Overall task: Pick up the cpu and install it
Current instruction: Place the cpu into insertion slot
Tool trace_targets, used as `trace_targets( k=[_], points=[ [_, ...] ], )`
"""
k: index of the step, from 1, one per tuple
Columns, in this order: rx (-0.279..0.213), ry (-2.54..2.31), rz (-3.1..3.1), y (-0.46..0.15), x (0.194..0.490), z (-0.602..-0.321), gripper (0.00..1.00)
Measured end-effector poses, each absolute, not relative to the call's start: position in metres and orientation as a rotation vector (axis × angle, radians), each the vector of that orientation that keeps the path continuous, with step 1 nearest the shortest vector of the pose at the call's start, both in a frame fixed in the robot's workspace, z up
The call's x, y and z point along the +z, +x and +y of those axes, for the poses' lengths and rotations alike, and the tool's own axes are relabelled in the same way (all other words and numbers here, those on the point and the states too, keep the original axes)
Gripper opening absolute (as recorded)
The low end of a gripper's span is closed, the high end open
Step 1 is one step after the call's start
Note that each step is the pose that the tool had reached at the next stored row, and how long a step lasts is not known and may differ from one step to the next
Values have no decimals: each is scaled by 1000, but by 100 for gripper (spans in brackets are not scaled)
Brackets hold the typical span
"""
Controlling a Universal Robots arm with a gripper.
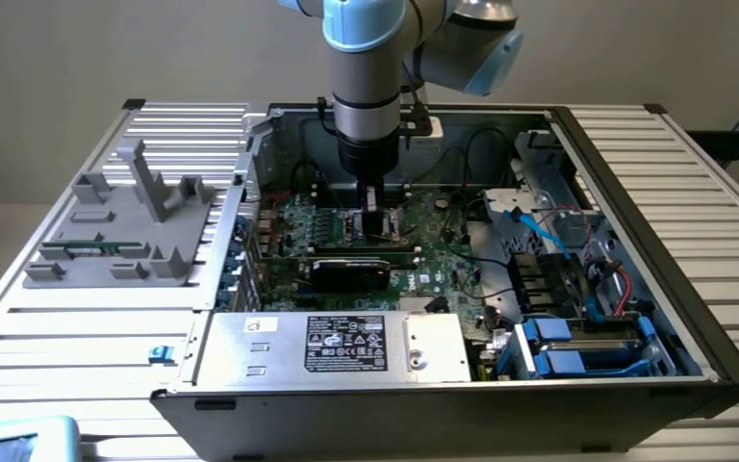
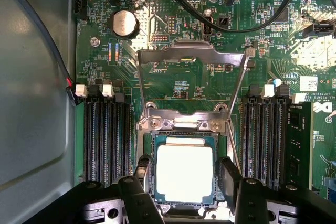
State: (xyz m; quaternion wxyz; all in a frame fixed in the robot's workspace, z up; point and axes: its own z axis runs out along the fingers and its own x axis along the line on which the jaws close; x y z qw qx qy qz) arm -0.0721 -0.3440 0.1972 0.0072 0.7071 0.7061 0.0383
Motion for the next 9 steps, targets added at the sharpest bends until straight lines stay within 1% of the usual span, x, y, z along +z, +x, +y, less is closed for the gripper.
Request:
trace_targets(
  k=[1, 4, 9],
  points=[
    [120, 2211, 2208, -72, 197, -344, 64],
    [121, 2212, 2208, -72, 198, -344, 64],
    [140, 2220, 2216, -72, 208, -344, 64]
  ],
)
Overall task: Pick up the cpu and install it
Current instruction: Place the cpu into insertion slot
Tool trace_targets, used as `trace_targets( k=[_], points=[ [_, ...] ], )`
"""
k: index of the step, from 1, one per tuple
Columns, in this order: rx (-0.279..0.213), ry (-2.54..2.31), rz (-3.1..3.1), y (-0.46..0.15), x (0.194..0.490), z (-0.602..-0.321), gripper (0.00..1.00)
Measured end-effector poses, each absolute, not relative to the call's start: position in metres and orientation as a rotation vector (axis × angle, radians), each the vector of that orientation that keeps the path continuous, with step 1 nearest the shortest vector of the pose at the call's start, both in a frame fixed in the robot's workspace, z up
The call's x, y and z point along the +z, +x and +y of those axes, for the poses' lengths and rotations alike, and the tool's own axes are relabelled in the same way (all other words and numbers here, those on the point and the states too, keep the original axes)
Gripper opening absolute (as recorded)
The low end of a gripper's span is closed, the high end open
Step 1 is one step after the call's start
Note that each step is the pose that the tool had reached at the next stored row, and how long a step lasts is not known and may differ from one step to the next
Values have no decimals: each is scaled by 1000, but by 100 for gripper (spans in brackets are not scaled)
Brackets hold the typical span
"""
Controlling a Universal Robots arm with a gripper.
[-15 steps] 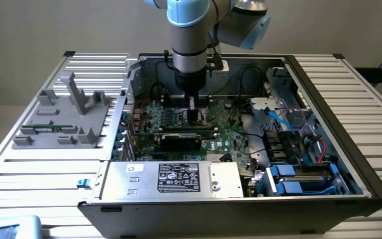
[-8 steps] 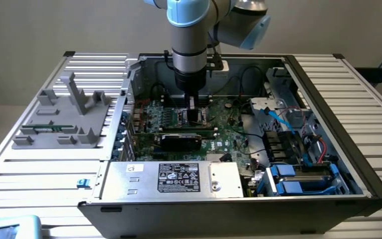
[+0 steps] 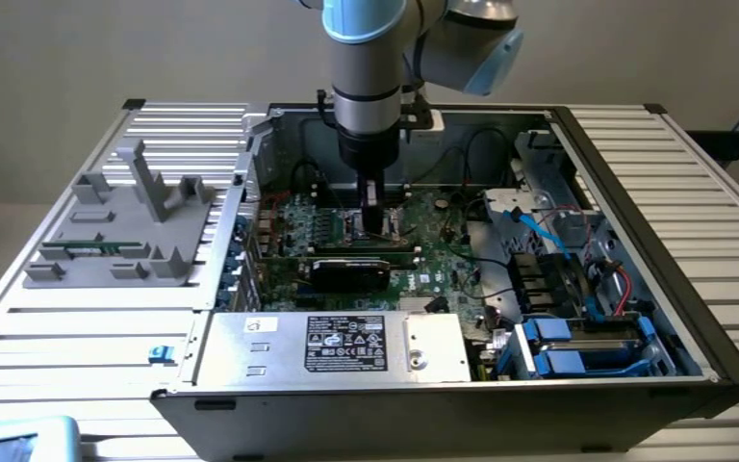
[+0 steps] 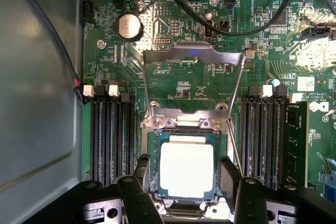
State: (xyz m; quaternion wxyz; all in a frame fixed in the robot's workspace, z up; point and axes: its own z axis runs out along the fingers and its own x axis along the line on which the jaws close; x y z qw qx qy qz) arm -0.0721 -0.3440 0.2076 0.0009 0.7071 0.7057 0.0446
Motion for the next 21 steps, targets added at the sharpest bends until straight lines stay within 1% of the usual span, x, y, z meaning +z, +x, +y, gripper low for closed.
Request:
trace_targets(
  k=[5, 18, 21],
  points=[
    [147, 2223, 2218, -72, 225, -344, 64],
    [148, 2223, 2219, -72, 284, -344, 64],
    [148, 2224, 2219, -72, 286, -344, 64]
  ],
)
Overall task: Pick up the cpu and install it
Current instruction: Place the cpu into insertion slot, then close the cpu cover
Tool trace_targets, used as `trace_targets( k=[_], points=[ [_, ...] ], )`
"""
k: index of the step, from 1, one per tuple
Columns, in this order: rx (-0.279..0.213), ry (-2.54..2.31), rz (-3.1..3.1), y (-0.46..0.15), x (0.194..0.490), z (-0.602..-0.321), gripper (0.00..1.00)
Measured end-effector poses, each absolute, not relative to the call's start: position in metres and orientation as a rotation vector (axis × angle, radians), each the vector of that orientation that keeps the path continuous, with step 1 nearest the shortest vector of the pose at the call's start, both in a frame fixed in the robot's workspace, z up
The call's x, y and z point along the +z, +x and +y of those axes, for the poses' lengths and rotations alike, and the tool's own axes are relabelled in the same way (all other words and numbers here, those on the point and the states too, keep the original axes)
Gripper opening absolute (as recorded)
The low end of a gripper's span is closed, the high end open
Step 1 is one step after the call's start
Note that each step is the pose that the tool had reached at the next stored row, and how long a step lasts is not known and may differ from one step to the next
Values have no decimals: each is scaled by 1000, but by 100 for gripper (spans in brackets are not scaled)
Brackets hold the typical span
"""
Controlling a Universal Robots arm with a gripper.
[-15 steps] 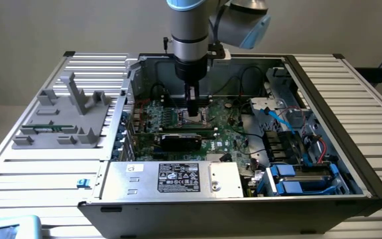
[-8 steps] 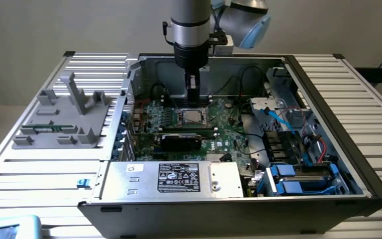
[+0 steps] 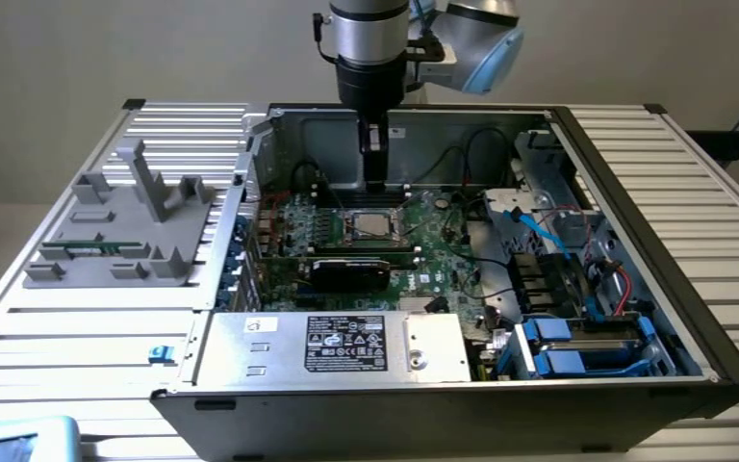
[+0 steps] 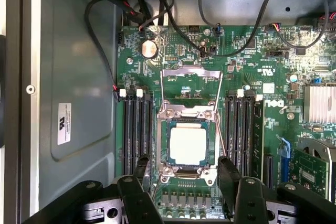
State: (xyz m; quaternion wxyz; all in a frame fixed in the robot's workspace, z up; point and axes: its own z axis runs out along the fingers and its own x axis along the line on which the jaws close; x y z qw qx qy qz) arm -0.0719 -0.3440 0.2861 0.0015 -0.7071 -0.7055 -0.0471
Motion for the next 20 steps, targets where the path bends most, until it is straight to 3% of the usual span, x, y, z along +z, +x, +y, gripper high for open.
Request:
trace_targets(
  k=[14, 20],
  points=[
    [-148, -2219, -2214, -72, 286, -344, 64],
    [-147, -2219, -2215, -71, 286, -344, 37]
  ],
)
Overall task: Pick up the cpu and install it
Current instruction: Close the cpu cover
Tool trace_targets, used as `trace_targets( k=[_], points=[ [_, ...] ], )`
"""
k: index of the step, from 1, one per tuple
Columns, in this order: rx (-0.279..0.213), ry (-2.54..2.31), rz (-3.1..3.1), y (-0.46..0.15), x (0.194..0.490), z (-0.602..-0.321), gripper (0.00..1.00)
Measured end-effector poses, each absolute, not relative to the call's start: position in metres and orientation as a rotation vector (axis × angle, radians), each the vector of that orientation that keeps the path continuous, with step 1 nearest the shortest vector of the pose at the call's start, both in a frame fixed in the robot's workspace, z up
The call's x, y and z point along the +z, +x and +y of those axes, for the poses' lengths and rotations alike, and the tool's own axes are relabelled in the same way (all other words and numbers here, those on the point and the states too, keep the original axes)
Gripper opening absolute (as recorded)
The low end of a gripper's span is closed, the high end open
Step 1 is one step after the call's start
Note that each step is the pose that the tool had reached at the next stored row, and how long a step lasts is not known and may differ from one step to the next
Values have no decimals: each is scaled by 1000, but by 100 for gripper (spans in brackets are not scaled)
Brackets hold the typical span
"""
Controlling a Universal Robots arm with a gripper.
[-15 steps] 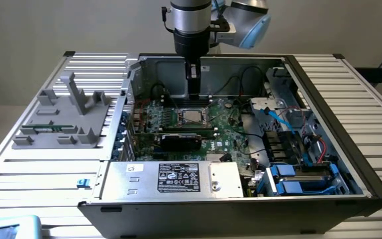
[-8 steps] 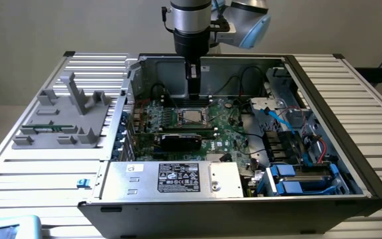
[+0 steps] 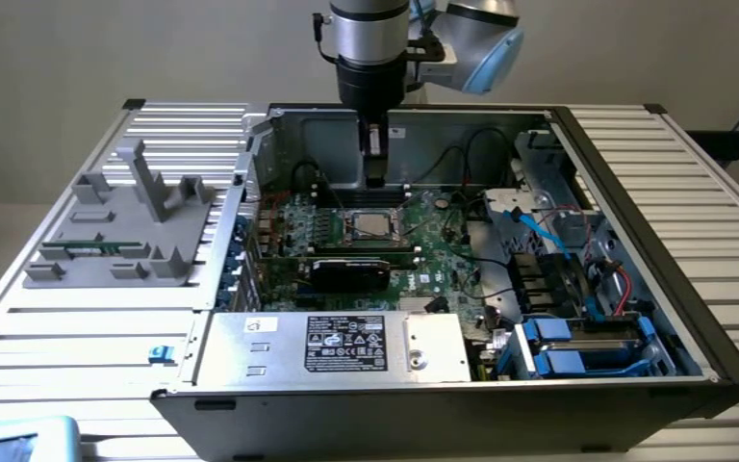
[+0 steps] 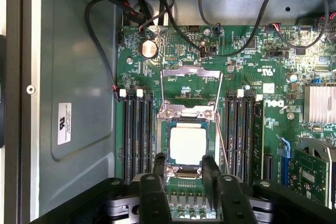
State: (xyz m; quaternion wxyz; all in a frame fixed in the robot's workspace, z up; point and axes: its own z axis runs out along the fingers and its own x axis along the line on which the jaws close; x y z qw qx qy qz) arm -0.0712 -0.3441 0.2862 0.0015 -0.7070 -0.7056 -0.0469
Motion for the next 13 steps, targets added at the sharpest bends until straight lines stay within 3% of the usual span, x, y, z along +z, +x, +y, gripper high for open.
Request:
trace_targets(
  k=[3, 6, 13],
  points=[
    [-147, -2220, -2214, -66, 286, -344, 31],
    [-147, -2220, -2213, -58, 286, -344, 13],
    [-148, -2222, -2212, -39, 285, -344, 12]
  ],
)
